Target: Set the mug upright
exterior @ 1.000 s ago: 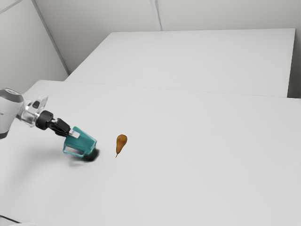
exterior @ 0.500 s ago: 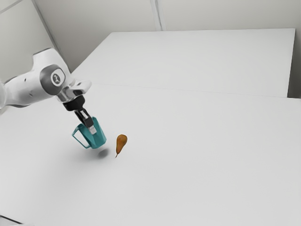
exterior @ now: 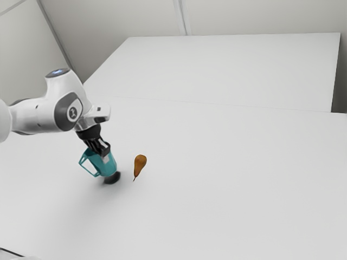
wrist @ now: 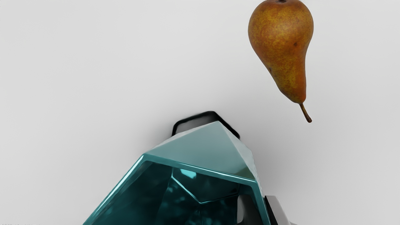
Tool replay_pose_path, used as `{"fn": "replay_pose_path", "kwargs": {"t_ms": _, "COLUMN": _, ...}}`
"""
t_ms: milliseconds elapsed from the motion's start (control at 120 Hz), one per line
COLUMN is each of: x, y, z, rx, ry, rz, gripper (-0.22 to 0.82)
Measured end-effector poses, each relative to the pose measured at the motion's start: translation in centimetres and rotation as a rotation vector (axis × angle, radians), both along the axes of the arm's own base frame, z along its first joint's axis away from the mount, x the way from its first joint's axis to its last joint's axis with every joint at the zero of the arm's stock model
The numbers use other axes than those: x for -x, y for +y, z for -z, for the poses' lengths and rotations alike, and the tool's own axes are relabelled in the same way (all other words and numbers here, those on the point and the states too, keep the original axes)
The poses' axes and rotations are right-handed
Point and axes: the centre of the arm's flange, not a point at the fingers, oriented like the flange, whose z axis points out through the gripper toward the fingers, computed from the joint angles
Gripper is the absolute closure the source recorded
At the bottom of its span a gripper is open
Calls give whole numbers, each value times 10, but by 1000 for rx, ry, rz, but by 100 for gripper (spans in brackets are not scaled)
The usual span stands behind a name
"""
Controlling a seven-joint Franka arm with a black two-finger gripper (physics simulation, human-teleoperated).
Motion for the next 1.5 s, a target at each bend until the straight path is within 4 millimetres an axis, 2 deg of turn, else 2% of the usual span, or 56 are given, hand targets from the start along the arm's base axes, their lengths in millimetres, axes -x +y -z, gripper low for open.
{"fn": "replay_pose_path", "kwargs": {"t_ms": 342, "x": -5, "y": -3, "z": 27, "rx": 27, "ry": 18, "rz": -96, "gripper": 78}}
{"fn": "replay_pose_path", "kwargs": {"t_ms": 508, "x": -7, "y": -4, "z": 30, "rx": 29, "ry": 17, "rz": -128, "gripper": 76}}
{"fn": "replay_pose_path", "kwargs": {"t_ms": 558, "x": -7, "y": -4, "z": 30, "rx": 32, "ry": 16, "rz": -136, "gripper": 70}}
{"fn": "replay_pose_path", "kwargs": {"t_ms": 708, "x": -5, "y": -9, "z": 30, "rx": 32, "ry": 16, "rz": -146, "gripper": 37}}
{"fn": "replay_pose_path", "kwargs": {"t_ms": 817, "x": -5, "y": -15, "z": 22, "rx": 21, "ry": 1, "rz": -144, "gripper": 22}}
{"fn": "replay_pose_path", "kwargs": {"t_ms": 908, "x": -5, "y": -19, "z": 0, "rx": -4, "ry": -29, "rz": -141, "gripper": 15}}
{"fn": "replay_pose_path", "kwargs": {"t_ms": 1092, "x": -18, "y": -29, "z": -69, "rx": -29, "ry": -87, "rz": -130, "gripper": 6}}
{"fn": "replay_pose_path", "kwargs": {"t_ms": 1192, "x": -46, "y": -29, "z": -111, "rx": 14, "ry": -100, "rz": -120, "gripper": 4}}
{"fn": "replay_pose_path", "kwargs": {"t_ms": 1367, "x": -84, "y": -40, "z": -183, "rx": 49, "ry": -132, "rz": -76, "gripper": 2}}
{"fn": "replay_pose_path", "kwargs": {"t_ms": 1500, "x": -93, "y": -49, "z": -221, "rx": 17, "ry": -121, "rz": -70, "gripper": 1}}
